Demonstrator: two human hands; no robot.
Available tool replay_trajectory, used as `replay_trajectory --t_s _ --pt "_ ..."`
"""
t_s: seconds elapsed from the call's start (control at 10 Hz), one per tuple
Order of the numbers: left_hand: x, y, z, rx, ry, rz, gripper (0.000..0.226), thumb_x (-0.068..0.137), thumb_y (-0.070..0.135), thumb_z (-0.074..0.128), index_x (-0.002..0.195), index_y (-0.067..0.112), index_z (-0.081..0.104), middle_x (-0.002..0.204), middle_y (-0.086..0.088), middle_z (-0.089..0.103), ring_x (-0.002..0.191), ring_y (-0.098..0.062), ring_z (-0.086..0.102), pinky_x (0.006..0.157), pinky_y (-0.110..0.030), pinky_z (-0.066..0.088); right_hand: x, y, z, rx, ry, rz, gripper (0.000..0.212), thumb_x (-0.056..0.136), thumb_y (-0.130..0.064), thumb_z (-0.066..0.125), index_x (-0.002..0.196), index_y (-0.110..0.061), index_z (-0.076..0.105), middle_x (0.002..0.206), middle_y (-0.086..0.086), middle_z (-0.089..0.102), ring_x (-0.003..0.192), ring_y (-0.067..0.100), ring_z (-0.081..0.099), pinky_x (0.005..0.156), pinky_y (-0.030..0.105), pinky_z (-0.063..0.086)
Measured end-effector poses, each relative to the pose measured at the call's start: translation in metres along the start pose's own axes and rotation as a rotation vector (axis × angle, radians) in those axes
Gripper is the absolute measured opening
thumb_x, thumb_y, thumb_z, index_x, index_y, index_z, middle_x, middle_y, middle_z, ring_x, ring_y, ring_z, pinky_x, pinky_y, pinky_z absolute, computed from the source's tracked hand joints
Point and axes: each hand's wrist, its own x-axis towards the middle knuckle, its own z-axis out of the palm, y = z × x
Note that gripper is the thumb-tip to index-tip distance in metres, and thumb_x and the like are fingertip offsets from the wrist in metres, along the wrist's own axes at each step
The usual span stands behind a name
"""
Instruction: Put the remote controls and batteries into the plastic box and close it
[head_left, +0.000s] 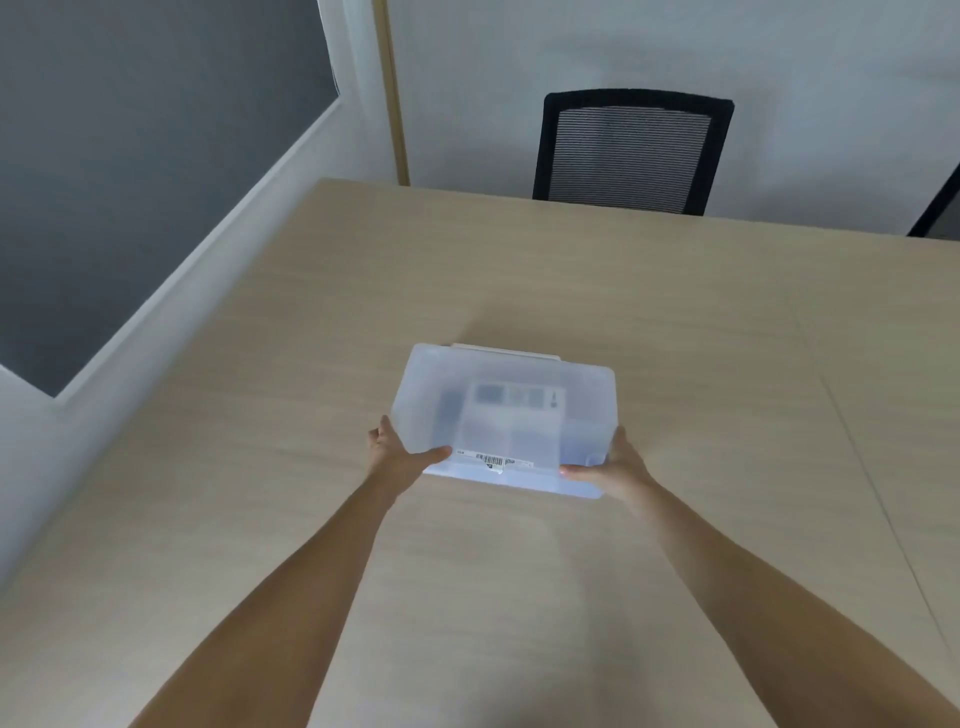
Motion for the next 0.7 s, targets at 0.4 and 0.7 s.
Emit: replay_trajectory --t_s 0.4,0.7 --pt "0.016 -0.015 0.014 0.212 0.056 0.102 0.106 0.064 0.033 0.086 0.144 0.006 0.021 0.141 -0.014 0.027 0.130 -0.033 0.040 0.110 -0.044 0.039 -0.003 0.000 0.019 -0.123 0.177 0.139 0.109 0.056 -0.021 0.089 0.142 -0.009 0.022 0.141 0.014 0.036 0.129 0.030 0.042 0.102 0.037 0.041" --pt "-0.037 -0.032 -0.001 0.152 0.184 0.245 0.110 0.078 0.053 0.069 0.153 0.016 -0.003 0.161 -0.013 -0.009 0.150 -0.029 -0.003 0.120 -0.052 0.007 -0.064 -0.056 0.003 -0.072 0.294 -0.156 0.100 0.060 -0.056 0.074 0.141 -0.015 0.031 0.137 0.001 0.045 0.130 0.021 0.042 0.107 0.042 0.039"
